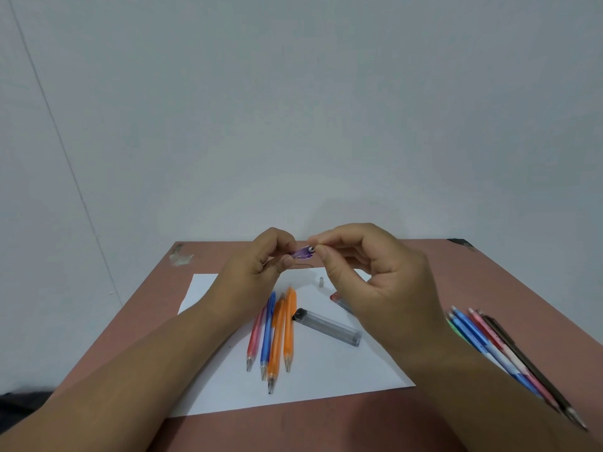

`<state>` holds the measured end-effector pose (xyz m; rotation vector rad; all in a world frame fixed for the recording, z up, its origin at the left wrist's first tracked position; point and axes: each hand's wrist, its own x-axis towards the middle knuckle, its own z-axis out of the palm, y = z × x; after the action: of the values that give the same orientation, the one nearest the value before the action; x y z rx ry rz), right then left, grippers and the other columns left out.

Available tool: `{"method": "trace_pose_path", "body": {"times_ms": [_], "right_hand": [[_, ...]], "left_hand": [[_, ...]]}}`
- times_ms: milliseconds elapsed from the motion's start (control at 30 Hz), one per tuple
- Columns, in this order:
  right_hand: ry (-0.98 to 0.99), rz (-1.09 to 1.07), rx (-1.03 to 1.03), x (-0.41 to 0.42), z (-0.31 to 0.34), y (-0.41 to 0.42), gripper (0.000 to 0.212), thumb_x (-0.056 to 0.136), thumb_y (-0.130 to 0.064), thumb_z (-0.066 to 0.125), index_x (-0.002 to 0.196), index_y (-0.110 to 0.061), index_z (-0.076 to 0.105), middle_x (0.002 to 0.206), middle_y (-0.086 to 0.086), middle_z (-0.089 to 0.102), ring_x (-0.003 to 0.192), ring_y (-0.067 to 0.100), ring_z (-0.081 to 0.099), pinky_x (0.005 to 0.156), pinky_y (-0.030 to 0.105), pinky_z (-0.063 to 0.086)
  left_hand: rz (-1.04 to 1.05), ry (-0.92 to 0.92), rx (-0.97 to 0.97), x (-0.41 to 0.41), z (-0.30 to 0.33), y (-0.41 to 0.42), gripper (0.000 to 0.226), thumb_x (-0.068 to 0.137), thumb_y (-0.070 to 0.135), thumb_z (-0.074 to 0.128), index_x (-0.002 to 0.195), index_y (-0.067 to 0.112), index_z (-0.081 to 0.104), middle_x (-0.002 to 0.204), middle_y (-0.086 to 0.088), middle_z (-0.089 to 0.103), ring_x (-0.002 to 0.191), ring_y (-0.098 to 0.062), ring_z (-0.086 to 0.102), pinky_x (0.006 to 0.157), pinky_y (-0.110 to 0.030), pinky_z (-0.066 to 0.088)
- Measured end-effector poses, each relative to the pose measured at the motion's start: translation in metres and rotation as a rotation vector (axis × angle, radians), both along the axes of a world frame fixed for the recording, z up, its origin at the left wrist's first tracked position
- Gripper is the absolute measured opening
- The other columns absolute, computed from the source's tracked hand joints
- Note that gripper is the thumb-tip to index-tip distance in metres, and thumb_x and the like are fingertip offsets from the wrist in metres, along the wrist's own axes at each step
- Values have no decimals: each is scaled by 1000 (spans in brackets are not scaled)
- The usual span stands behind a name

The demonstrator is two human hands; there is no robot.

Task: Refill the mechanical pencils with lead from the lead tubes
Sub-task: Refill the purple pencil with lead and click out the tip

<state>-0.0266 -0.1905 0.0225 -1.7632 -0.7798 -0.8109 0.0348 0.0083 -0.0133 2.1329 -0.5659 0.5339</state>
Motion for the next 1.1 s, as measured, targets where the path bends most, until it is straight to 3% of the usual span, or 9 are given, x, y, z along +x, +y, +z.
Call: {"method": "trace_pose_path", "body": {"times_ms": [133,333,800,1000,1100], "right_hand": [[-18,-22,-14,0,0,0,12,93,-8,71,103,-10,75,95,-6,75,94,2,71,81,13,55],[-34,-66,-30,3,-2,-1,12,92,-9,72,104,-12,76,95,-7,75,93,1,70,80,11,54],[-33,-166,-47,13,-5,-7,15,93,-10,72,107,-15,77,99,-8,76,95,3,71,81,13,55],[244,-230,-145,23,-10,-13,21,99,-10,62,109,-22,76,102,-15,69,88,-6,65,62,1,47],[389,-246,-304,31,-19,-15,23,100,-19,60,118,-29,72,105,-24,63,87,0,70,78,18,56]], "left_hand": [[-11,-8,-5,1,-1,1,39,102,19,56,97,57,52,98,26,60,98,-7,60,84,-34,55],[-11,-10,2,0,-1,1,30,102,20,55,95,49,53,98,28,60,99,-5,59,83,-29,53],[13,21,-8,1,-1,1,21,102,20,55,98,41,56,98,24,62,101,-10,61,87,-42,56],[30,78,-43,1,-1,1,25,103,21,53,98,45,54,103,15,68,106,-14,64,93,-47,55],[42,108,-81,0,1,-2,19,103,19,54,97,37,54,100,23,70,104,-3,65,95,-40,55]]}}
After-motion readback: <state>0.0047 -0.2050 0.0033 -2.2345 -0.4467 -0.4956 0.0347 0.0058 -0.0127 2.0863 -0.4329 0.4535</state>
